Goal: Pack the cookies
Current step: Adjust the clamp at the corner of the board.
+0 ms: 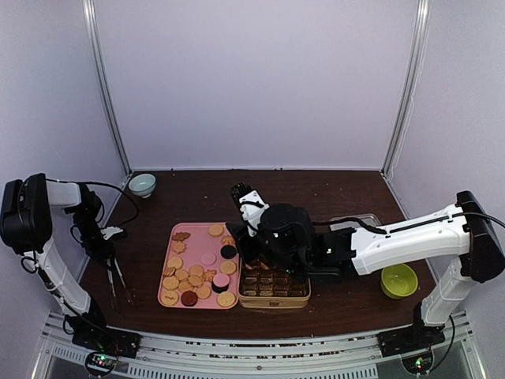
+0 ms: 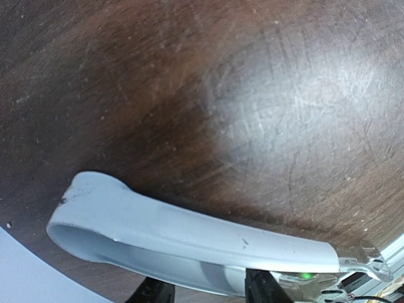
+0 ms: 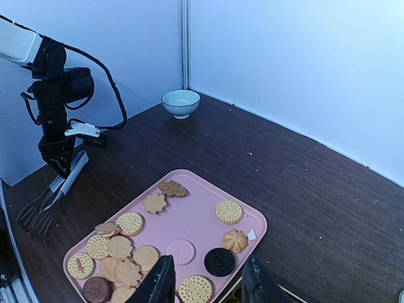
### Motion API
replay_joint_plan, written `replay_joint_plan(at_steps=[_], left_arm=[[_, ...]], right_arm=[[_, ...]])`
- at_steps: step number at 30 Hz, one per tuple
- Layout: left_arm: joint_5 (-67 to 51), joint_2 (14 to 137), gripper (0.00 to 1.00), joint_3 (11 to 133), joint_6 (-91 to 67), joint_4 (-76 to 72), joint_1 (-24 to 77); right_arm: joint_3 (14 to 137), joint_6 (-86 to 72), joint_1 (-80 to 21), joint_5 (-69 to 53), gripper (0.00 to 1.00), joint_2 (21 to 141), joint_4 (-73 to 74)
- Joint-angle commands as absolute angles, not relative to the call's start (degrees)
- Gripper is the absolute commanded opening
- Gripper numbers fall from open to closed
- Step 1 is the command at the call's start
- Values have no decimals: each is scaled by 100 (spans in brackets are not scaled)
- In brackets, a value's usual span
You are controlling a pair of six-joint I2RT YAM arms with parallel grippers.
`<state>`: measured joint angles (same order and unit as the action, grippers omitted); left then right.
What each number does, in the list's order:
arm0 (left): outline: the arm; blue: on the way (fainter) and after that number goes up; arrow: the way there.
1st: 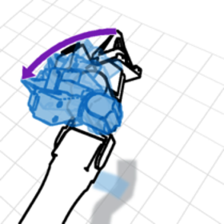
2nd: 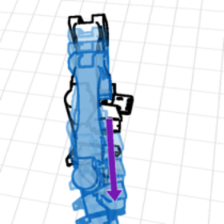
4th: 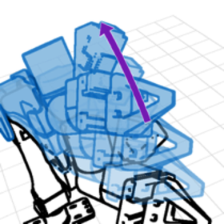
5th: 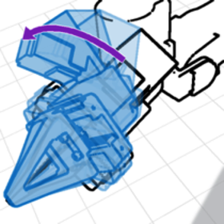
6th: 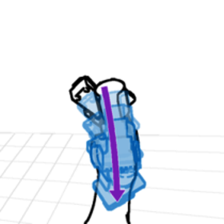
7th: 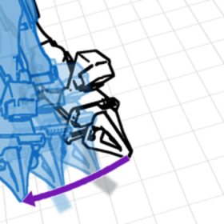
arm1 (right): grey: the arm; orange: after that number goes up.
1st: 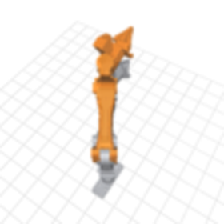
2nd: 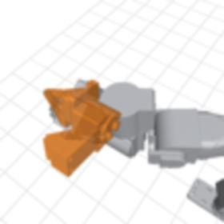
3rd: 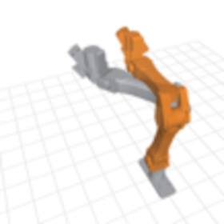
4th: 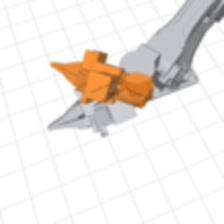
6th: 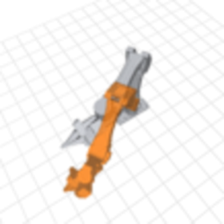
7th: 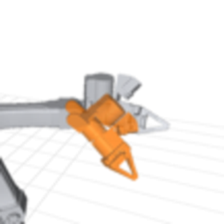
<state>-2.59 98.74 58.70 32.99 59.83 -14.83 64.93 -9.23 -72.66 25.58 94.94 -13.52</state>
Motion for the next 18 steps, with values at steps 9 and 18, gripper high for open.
replay_joint_plan(at_steps=[9, 18], left_arm=[[-460, 10487, 25, 6580, 2916, 5814, -688], [-451, 10779, 11, 6962, 2849, 5718, -372]], right_arm=[[6617, -997, -7286, 2720, 37, 9478, -1257], [6642, -1012, -7285, 2803, 37, 9469, -1105]])
